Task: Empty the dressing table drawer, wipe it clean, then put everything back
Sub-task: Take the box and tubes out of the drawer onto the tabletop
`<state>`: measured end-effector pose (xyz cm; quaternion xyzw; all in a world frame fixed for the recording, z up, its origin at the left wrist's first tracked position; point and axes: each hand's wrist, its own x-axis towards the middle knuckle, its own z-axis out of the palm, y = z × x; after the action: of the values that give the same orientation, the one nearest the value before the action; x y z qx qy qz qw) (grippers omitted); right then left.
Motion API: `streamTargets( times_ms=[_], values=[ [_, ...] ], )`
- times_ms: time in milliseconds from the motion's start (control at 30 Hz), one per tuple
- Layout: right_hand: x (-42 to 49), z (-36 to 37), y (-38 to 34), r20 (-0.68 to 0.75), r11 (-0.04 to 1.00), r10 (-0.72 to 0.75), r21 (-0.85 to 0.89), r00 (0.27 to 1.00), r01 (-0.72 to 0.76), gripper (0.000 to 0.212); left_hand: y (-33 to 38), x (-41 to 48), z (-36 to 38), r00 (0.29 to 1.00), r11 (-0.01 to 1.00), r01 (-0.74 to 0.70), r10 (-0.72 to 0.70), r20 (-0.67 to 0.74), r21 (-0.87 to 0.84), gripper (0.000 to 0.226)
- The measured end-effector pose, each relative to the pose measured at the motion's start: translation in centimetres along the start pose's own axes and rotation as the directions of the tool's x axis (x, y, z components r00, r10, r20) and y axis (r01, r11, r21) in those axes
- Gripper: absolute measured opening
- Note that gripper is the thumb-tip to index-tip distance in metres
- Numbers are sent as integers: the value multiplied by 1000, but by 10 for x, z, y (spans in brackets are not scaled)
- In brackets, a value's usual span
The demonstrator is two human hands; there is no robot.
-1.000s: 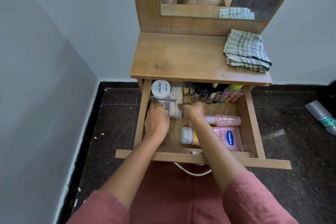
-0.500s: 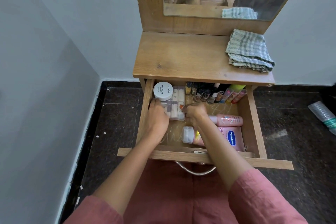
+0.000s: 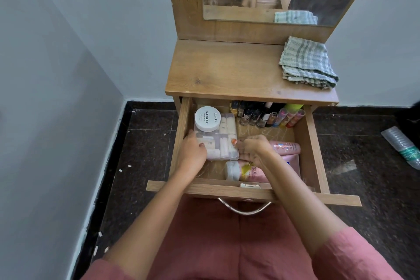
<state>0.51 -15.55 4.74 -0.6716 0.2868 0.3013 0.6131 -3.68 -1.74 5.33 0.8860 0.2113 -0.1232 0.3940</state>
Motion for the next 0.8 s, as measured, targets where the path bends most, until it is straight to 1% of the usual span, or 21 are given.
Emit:
streamTargets(
  times_ms=[33, 100, 133, 233, 267, 333, 433, 500, 600, 800],
  values=[
    [0, -2, 1, -1, 1000, -7, 4, 1000, 7, 47, 0, -2, -1, 999, 998, 35, -34, 21, -44, 39],
    [0, -5, 3, -6, 1000, -18, 4, 1000, 18, 45, -2, -5, -2, 995, 985, 90, -83, 50, -145, 34],
    [-1, -6, 3, -7, 1000, -21, 6, 1000, 21, 40, -2, -6, -2, 994, 977, 106, -97, 57, -184, 32],
    [-5, -8, 4, 5, 999, -31, 24, 1000, 30, 13, -3, -8, -4, 990, 955, 134, -118, 78, -264, 30],
    [-7, -9, 4, 6, 999, -33, 22, 999, 33, 12, -3, -10, -5, 989, 948, 138, -117, 87, -288, 29],
    [-8, -11, 5, 13, 999, -42, 24, 999, 42, 11, -1, -13, -8, 989, 940, 133, -107, 98, -313, 29],
    [-11, -13, 7, 17, 997, -71, 24, 997, 71, 19, 1, -18, -12, 993, 942, 106, -84, 83, -319, 30],
    [-15, -14, 7, 25, 995, -98, 35, 995, 97, 18, 1, -21, -13, 995, 941, 86, -66, 74, -326, 30],
    [-20, -17, 7, 28, 991, -127, 34, 992, 126, 25, 2, -25, -16, 997, 936, 65, -46, 61, -347, 31],
    [-35, -21, -1, 16, 984, -172, 41, 985, 171, 27, 11, -36, -27, 1000, 930, 9, -2, 20, -368, 32]
  ],
)
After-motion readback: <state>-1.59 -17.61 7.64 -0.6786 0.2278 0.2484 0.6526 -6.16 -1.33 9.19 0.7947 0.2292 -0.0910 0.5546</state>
